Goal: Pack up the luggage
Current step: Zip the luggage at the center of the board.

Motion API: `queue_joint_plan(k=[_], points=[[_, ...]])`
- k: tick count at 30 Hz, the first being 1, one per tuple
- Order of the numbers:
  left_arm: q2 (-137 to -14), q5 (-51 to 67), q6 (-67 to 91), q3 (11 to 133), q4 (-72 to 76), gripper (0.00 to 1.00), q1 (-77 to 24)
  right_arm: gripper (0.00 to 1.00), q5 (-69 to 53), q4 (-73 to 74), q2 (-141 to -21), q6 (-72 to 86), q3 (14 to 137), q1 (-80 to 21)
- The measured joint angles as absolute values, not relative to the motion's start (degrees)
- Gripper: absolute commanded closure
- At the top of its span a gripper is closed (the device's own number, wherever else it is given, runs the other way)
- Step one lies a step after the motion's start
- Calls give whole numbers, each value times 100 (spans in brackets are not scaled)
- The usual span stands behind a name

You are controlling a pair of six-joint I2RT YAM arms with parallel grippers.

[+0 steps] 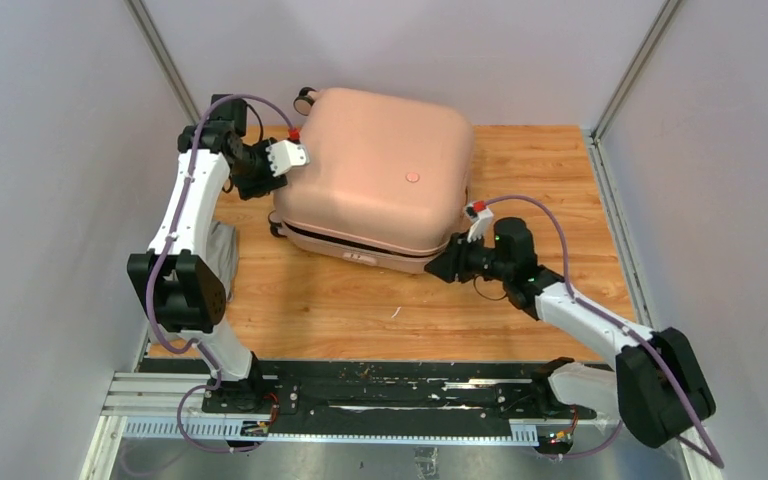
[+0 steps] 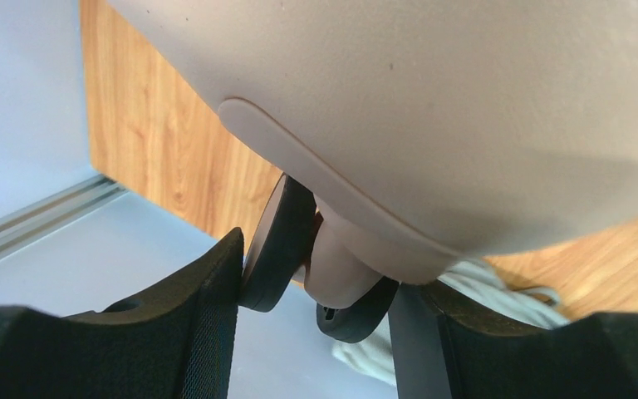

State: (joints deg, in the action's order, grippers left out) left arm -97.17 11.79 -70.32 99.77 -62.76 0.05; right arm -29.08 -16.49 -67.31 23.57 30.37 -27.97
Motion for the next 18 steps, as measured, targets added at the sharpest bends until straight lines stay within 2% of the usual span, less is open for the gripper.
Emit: queue_joint_plan(k=[7,18], points=[[-9690,1573,-6460,9979,-6427,100,-97,47,-3009,-1212,-6060,2982,3096,-1573],[-9317,1743,-6305,9511,-6222,100,-99,50,-2239,-261,-6980,3551,3817,-569]])
